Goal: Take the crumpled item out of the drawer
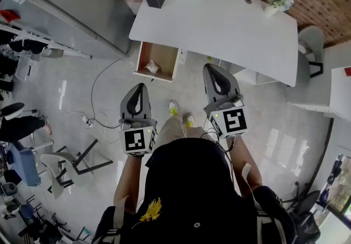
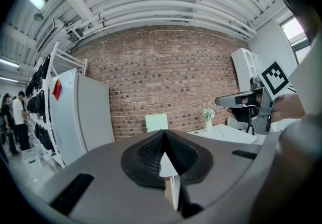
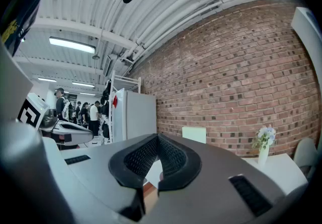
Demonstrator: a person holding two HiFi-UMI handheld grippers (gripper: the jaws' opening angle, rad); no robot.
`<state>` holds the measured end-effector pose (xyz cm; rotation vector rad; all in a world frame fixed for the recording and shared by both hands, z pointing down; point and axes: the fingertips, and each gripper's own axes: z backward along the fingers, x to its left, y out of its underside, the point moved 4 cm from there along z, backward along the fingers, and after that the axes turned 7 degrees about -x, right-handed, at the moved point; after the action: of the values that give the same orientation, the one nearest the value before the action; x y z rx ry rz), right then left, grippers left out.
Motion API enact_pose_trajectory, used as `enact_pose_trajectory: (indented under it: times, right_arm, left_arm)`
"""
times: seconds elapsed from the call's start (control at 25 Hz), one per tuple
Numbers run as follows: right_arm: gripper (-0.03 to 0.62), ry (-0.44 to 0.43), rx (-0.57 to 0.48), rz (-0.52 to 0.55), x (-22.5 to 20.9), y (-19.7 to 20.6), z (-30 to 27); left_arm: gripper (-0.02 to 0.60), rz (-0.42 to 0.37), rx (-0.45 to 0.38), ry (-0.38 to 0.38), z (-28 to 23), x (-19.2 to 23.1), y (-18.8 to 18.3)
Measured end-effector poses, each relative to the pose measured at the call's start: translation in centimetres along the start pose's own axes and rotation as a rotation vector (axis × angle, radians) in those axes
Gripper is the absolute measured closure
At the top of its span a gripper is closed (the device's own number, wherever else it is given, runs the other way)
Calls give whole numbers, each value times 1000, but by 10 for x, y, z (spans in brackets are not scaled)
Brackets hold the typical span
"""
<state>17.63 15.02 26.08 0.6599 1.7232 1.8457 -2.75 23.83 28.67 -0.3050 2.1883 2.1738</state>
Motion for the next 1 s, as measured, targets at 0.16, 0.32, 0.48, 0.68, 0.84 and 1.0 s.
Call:
enact_pose_trajectory:
  times: [0.16,0.32,0.48,0.68,0.84,1.0]
  right_arm:
    - [568,15,-12,3,-4,-11,18]
    - [568,38,-12,-10,-18,-10,29]
    - [568,66,3,-63,-29,-1,31]
    - [568,-2,17,-114,-21,8,13]
    - [568,-37,31,-99,-7,14,-8]
    - [568,-62,75,-82,10,24,-35]
  left_arm:
    - [565,14,-9,-23,11,-6,-16]
    - [565,32,-22,-48,6,-15,-33]
    - [565,-27,-18,-28,7,-15,-31]
    - [565,-3,2,-80,13,3,-19]
    - [565,8,7,-111,15,20,-7]
    - [565,22,16,-119,9,45,6]
